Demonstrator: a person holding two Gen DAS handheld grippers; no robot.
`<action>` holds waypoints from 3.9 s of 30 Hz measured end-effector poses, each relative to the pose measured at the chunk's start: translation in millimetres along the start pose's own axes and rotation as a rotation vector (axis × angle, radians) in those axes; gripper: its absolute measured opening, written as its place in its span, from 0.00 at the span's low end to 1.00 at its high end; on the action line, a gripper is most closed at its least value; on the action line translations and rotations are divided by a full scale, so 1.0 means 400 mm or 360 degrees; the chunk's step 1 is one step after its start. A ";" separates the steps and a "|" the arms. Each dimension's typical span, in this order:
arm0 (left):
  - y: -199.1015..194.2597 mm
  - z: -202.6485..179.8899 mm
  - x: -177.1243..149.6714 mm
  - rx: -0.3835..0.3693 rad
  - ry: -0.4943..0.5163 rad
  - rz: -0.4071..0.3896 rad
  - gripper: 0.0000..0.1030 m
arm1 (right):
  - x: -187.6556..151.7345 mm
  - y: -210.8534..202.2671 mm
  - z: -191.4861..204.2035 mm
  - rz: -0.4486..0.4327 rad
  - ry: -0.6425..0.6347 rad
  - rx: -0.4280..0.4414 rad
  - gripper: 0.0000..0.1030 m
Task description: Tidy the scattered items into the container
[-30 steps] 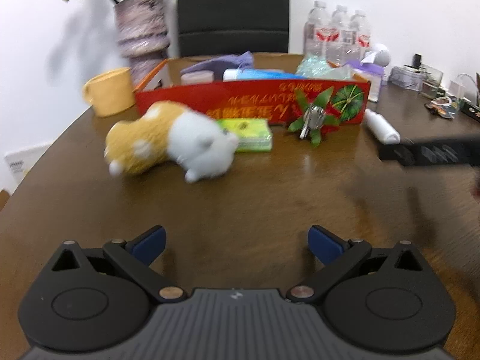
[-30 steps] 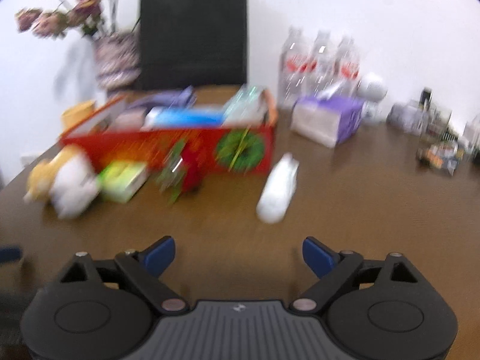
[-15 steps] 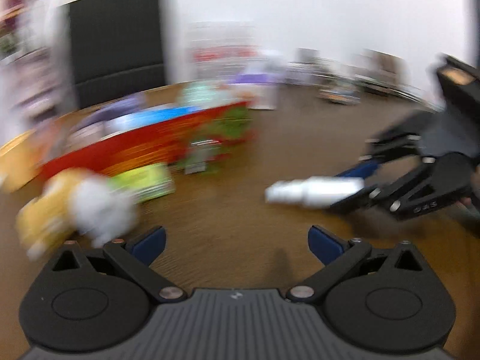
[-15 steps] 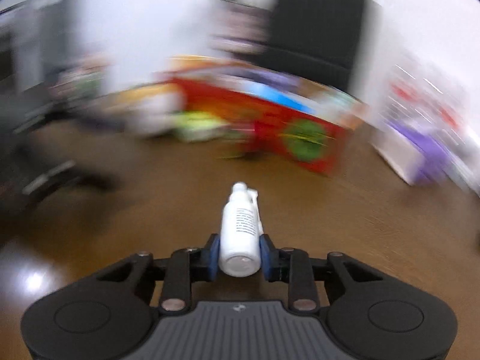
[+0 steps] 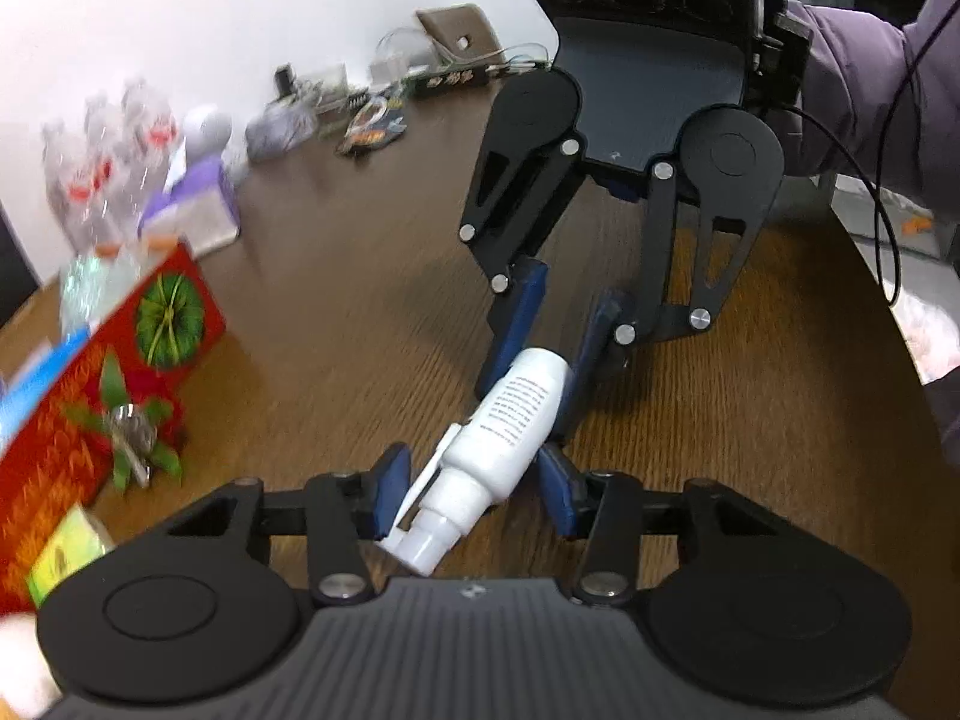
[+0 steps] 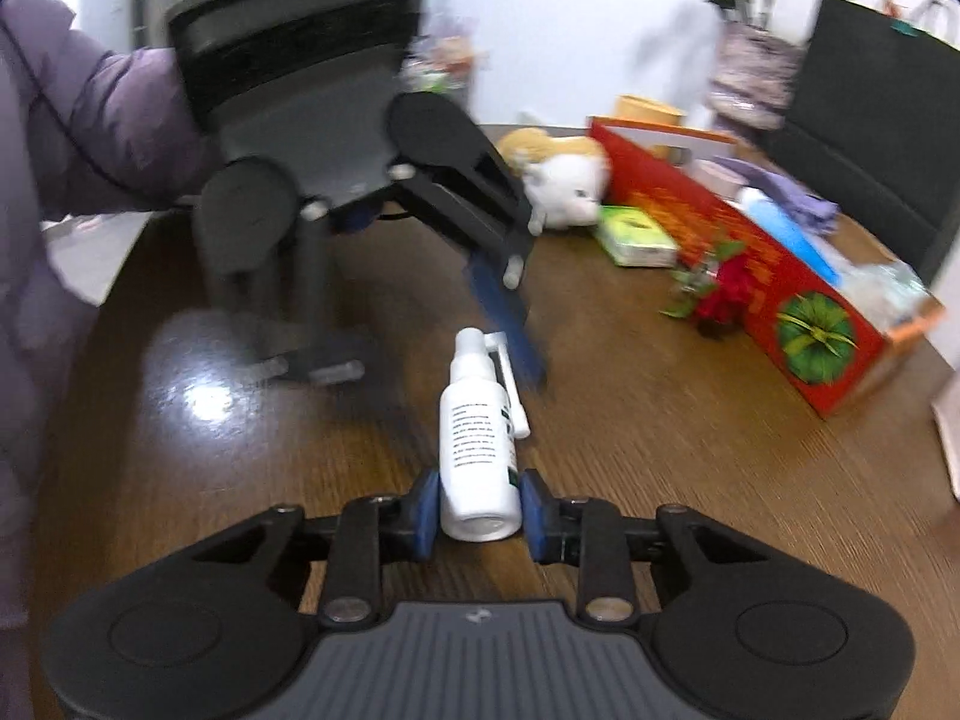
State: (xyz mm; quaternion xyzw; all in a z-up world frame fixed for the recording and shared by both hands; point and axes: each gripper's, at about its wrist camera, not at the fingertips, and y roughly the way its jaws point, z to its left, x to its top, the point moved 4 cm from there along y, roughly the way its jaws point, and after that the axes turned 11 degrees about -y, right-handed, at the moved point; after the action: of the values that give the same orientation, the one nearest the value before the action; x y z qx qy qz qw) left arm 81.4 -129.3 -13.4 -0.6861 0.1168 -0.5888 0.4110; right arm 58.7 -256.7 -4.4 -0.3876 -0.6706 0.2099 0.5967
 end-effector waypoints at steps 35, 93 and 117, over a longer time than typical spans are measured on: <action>-0.190 0.124 0.064 0.0295 0.0211 0.0030 0.31 | 0.250 0.036 -0.124 0.0043 -0.0470 0.0062 0.26; -0.262 0.065 -0.170 0.1390 -0.1371 -0.0399 1.00 | 0.117 0.141 -0.022 0.0006 0.1220 -0.0938 0.99; -0.200 0.048 -0.234 0.1331 -0.1496 -0.0200 1.00 | 0.096 0.145 0.084 0.0074 0.1329 -0.1194 1.00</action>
State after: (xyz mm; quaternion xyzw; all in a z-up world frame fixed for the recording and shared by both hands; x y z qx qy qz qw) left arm 46.7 -9.7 -23.3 -0.6584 -0.3568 -0.2435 0.6164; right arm 42.5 -185.5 -29.9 -0.6381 -0.3974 -0.2012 0.6280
